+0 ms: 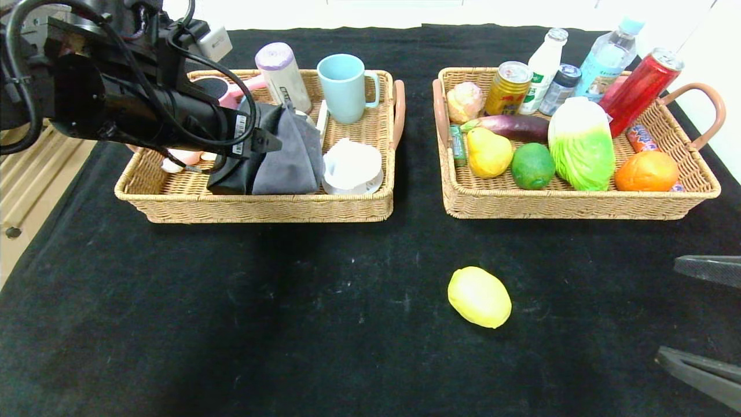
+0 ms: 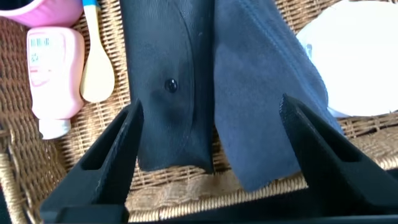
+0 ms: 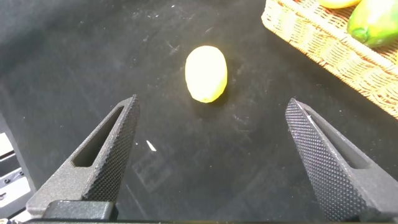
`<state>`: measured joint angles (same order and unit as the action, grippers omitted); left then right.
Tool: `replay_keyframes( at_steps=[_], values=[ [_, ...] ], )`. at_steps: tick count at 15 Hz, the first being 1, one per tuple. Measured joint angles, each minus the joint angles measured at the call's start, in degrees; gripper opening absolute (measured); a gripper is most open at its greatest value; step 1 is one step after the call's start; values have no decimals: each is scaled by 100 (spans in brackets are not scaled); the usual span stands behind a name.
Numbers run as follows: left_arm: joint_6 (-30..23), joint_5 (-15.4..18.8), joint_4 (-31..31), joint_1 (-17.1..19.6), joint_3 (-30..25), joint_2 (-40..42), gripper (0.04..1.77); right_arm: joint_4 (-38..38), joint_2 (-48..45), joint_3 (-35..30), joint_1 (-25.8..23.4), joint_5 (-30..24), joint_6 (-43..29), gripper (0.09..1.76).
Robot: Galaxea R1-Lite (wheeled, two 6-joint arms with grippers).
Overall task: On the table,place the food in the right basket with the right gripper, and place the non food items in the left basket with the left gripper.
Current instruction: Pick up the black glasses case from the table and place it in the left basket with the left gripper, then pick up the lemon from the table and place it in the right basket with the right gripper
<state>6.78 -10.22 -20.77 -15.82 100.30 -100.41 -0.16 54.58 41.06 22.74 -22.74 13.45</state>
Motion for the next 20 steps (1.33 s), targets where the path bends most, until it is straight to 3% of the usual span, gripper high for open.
replay_keyframes(
  at_steps=[5, 8, 11, 16, 20],
  values=[
    [-26, 85, 62, -374, -953, 673, 165, -5, 29, -18, 24, 0, -2, 171],
    [-39, 232, 201, -956, -1987, 1281, 167, -9, 22, -13, 27, 5, -5, 171],
    [-22, 358, 912, -1590, -2988, 1805, 169, -9, 30, -7, 27, 48, -5, 171],
    [83, 859, 1609, -2300, -4339, 2580, 170, -9, 88, -2, 96, 199, -5, 171],
    [378, 1476, 2064, -2431, -5012, 3085, 170, -2, 284, -32, 218, 295, -9, 171]
  ],
)
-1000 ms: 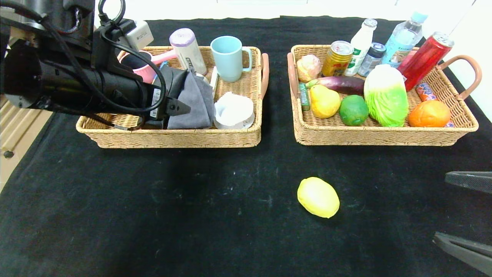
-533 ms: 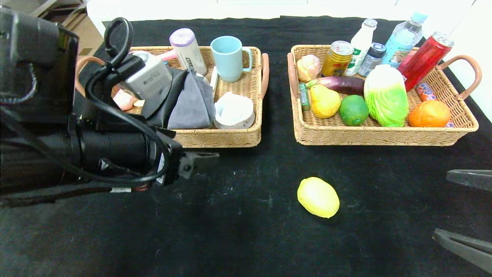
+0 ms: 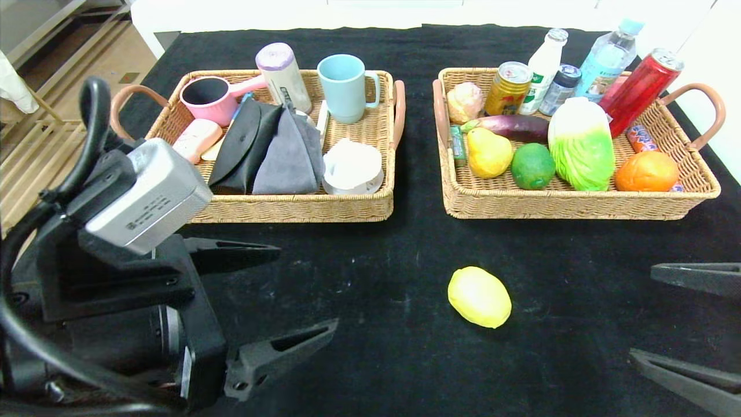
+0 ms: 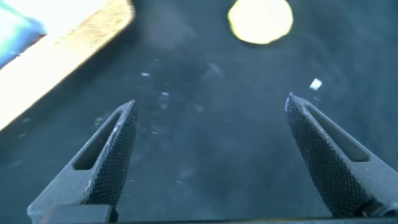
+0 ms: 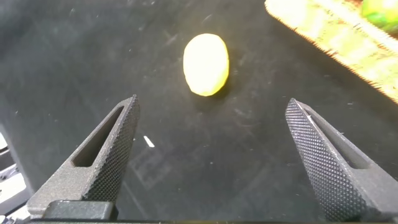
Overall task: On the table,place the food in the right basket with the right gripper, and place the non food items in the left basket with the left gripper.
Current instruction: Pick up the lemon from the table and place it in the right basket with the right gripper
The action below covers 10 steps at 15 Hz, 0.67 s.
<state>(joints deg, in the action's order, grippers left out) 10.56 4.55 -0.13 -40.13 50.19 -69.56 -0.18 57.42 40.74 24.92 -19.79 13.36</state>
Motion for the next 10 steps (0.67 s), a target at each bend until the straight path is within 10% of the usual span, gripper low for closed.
replay_keyframes(
  at_steps=[10],
  values=[
    [204, 63, 829, 98, -642, -100, 171, -310, 1000, 52, 1314, 1748, -1072, 171]
  ],
)
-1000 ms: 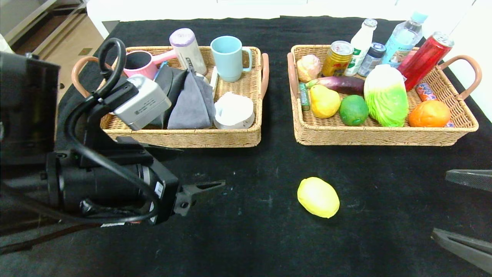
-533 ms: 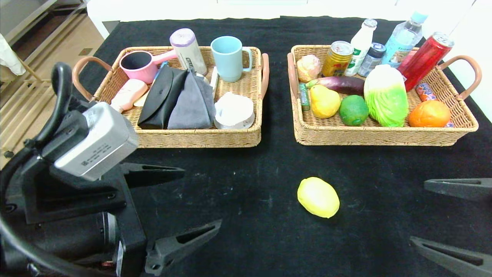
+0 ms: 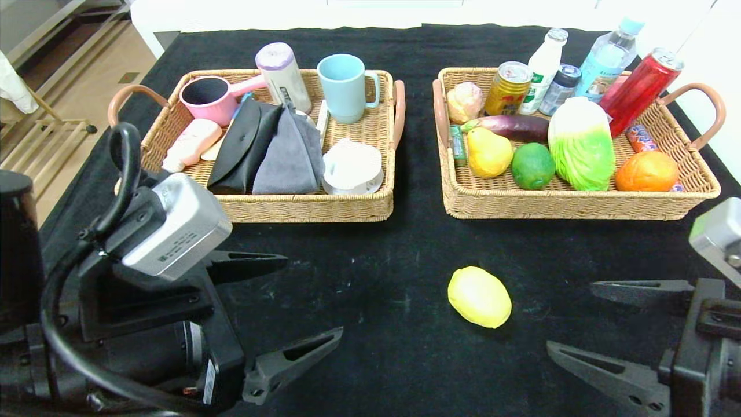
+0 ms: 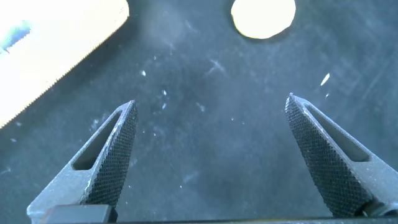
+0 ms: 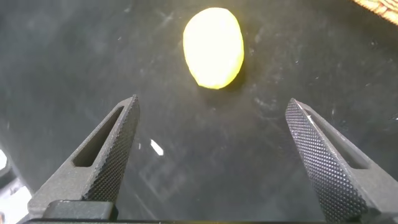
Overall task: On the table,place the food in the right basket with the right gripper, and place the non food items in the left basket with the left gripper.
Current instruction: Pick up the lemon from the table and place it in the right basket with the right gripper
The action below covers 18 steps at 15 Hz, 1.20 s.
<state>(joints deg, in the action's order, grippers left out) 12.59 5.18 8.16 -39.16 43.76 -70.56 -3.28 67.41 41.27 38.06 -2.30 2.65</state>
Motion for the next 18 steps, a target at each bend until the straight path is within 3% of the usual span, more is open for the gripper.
replay_keyframes(
  at_steps=[5, 8, 10, 14, 18],
  values=[
    [5, -55, 24, 187, -24, -118, 171, -374, 697, 258, 634, 1106, -435, 171],
    [-6, -61, 33, 341, 15, -135, 172, -11, 1136, 887, 717, 1770, -586, 171],
    [28, -63, 30, 372, 15, -133, 172, 719, 1491, 1592, 827, 2192, -1039, 171],
    [60, -67, 33, 464, 37, -37, 172, 2798, 2327, 3334, 1047, 2416, -2246, 171],
    [74, -61, 27, 518, 59, 129, 172, 3928, 3263, 4575, 1111, 2655, -3252, 171]
  ],
)
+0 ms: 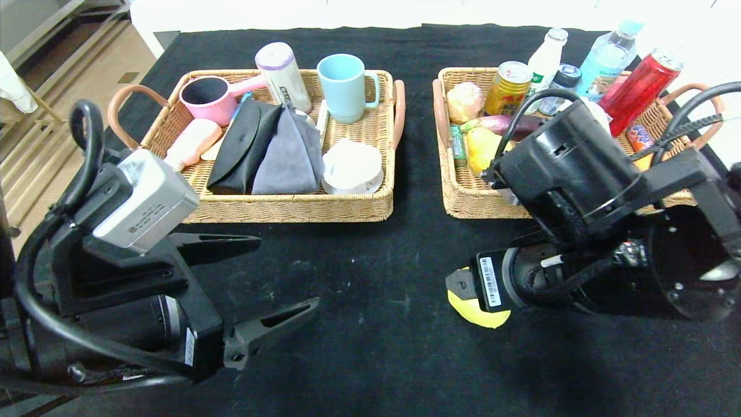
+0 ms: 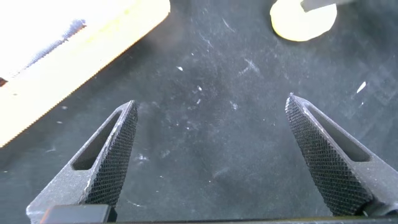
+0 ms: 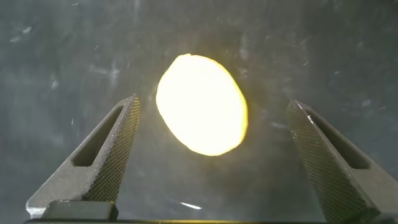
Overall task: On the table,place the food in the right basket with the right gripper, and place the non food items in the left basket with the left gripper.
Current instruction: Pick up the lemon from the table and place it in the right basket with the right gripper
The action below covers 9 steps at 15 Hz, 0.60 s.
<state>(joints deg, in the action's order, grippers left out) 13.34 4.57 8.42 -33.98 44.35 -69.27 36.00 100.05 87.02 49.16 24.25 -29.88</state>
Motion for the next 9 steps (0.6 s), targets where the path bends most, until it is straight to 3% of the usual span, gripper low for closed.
replay_keyframes(
  at_steps=[2, 9],
  values=[
    [5, 5, 1, 2, 2, 59, 172, 210, 268, 308, -13, 23, -374, 171],
    [5, 13, 1, 112, 20, 107, 172, 683, 750, 772, 9, 240, -575, 171]
  ],
)
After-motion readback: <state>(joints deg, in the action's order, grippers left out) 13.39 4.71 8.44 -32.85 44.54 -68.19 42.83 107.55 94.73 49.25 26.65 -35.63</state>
